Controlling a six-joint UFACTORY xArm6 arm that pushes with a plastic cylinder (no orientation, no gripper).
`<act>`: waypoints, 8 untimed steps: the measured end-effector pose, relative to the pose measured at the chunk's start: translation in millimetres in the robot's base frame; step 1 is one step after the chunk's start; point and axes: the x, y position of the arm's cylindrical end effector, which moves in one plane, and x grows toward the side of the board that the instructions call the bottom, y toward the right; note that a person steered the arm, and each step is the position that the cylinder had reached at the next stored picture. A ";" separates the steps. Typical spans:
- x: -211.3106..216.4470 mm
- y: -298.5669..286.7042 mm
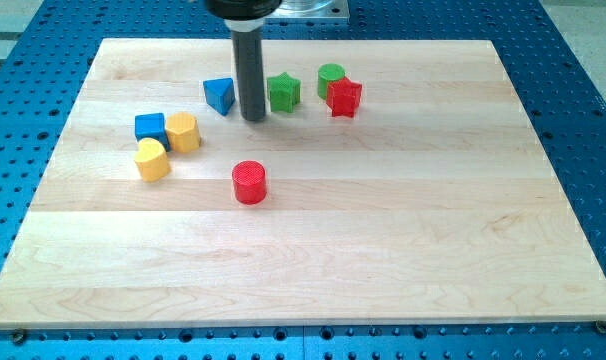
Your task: Move the triangle into the hexagon
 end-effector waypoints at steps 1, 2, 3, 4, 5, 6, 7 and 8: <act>-2.2 -12.5; -3.7 -18.2; -23.5 -3.7; -60.1 10.7; -66.2 -8.0; -60.2 -39.8; -39.8 -38.9; -36.4 -4.8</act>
